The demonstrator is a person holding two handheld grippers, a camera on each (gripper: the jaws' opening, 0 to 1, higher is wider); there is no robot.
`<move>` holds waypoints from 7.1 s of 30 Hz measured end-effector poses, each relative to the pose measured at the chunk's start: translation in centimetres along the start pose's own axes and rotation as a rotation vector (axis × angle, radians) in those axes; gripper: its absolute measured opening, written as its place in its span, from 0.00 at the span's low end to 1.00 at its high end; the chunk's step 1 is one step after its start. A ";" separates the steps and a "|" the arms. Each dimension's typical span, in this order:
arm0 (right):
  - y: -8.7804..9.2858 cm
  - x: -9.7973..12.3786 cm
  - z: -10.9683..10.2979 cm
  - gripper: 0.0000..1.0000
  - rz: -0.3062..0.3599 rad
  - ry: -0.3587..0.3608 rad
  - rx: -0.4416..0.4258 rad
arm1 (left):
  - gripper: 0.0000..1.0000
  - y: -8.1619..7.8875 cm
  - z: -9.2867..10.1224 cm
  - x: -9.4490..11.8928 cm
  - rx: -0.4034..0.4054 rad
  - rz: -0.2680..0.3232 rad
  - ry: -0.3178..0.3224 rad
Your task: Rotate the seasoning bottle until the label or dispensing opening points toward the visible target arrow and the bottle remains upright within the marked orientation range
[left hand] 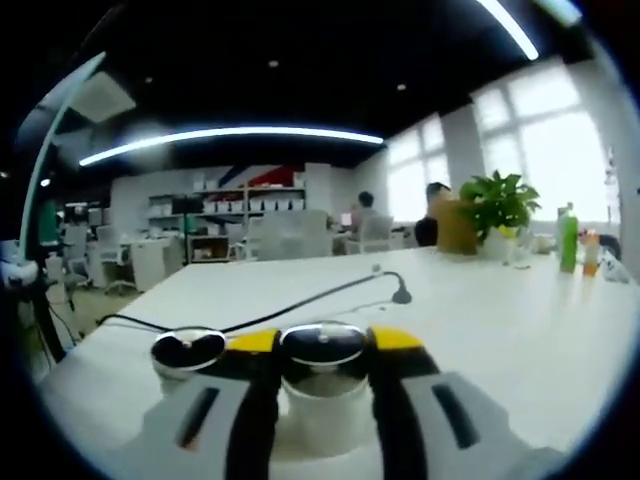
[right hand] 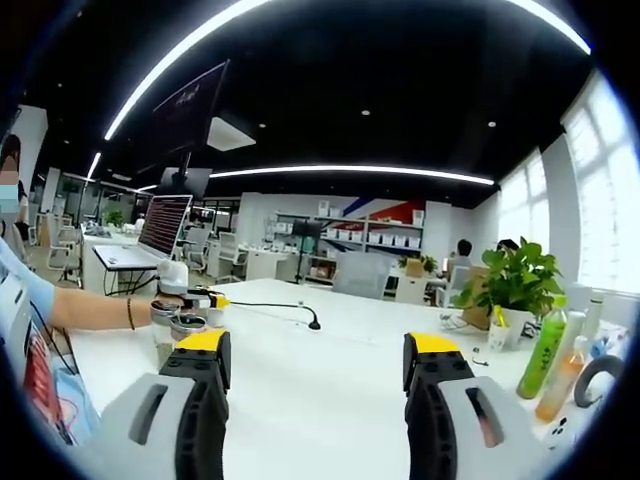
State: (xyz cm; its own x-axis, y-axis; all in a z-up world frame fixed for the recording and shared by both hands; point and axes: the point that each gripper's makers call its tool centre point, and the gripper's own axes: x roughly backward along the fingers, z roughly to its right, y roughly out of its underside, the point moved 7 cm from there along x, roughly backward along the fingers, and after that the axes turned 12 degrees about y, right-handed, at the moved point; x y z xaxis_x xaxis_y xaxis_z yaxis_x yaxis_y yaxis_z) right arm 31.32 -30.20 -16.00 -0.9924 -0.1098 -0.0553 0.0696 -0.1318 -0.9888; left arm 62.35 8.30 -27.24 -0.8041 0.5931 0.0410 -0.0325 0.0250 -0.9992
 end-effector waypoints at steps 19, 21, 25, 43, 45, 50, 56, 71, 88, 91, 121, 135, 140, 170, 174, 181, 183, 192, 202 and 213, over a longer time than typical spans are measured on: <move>0.2 -0.1 0.2 0.72 -0.008 0.012 -0.021 | 0.34 -3.8 -0.4 1.5 -0.026 0.034 0.040; 0.0 0.0 0.3 0.72 0.006 0.016 -0.030 | 0.34 -4.3 -0.9 1.8 0.000 0.040 0.062; 0.2 -0.1 0.7 0.72 -0.014 0.058 -0.010 | 0.34 -5.3 -1.0 2.7 -0.033 0.043 0.081; -0.3 0.9 2.6 0.72 0.014 0.149 0.012 | 0.34 -6.4 3.6 8.3 -0.025 0.069 0.176; -0.3 0.9 2.7 0.72 0.012 0.148 0.010 | 0.34 -6.7 4.1 8.8 -0.014 0.078 0.196; -0.3 1.0 2.9 0.72 0.018 0.160 0.003 | 0.34 -6.9 5.4 10.0 -0.060 0.076 0.221; -0.4 1.0 3.0 0.72 0.024 0.176 0.009 | 0.34 -6.7 6.4 11.0 -0.047 0.081 0.263; -0.5 1.2 3.2 0.72 0.027 0.188 0.016 | 0.35 -5.5 8.7 14.2 -0.014 0.066 0.349; -0.4 1.1 3.1 0.72 0.020 0.173 0.011 | 0.35 -1.8 11.2 16.1 -0.018 0.024 0.369; -0.5 1.2 3.1 0.72 0.021 0.171 0.014 | 0.35 -1.1 11.3 16.6 -0.016 0.019 0.362; -0.3 0.8 1.8 0.71 0.010 0.101 -0.020 | 0.35 0.5 12.5 17.4 -0.025 0.022 0.367; -0.2 0.7 2.0 0.71 0.001 0.105 -0.022 | 0.35 0.7 12.2 17.2 -0.024 0.025 0.388; -0.1 0.6 2.0 0.71 -0.003 0.105 -0.024 | 0.35 0.7 12.0 17.1 -0.023 0.024 0.416; 0.3 0.1 2.1 0.71 -0.013 0.106 -0.029 | 0.35 0.5 10.9 16.5 -0.039 -0.012 0.684; 0.4 0.0 2.0 0.72 -0.024 0.102 -0.034 | 0.35 0.5 10.9 16.4 -0.041 -0.029 0.708; 0.6 -0.1 1.7 0.72 -0.033 0.093 -0.029 | 0.35 0.6 10.8 16.4 -0.040 -0.011 0.734; 0.7 -0.2 1.7 0.72 -0.038 0.089 -0.030 | 0.35 0.5 10.9 16.4 -0.040 -0.002 0.729; 1.0 -0.4 1.7 0.73 -0.058 0.084 -0.031 | 0.51 -0.9 11.2 17.7 -0.044 0.001 0.678; 0.7 -0.1 1.6 0.74 -0.043 0.091 -0.017 | 0.58 -0.8 11.5 18.9 -0.022 0.018 0.603; 0.6 -0.2 1.5 0.78 -0.021 0.088 -0.027 | 0.71 -0.8 11.2 18.9 -0.034 -0.006 0.468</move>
State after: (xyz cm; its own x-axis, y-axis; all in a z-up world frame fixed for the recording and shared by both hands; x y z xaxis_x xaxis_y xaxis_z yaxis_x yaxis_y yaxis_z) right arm 31.69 -31.72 -16.37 -0.9988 -0.0205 -0.0452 0.0472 -0.1069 -0.9932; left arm 40.54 10.50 -25.71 -0.4496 0.8918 0.0503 -0.0101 0.0512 -0.9986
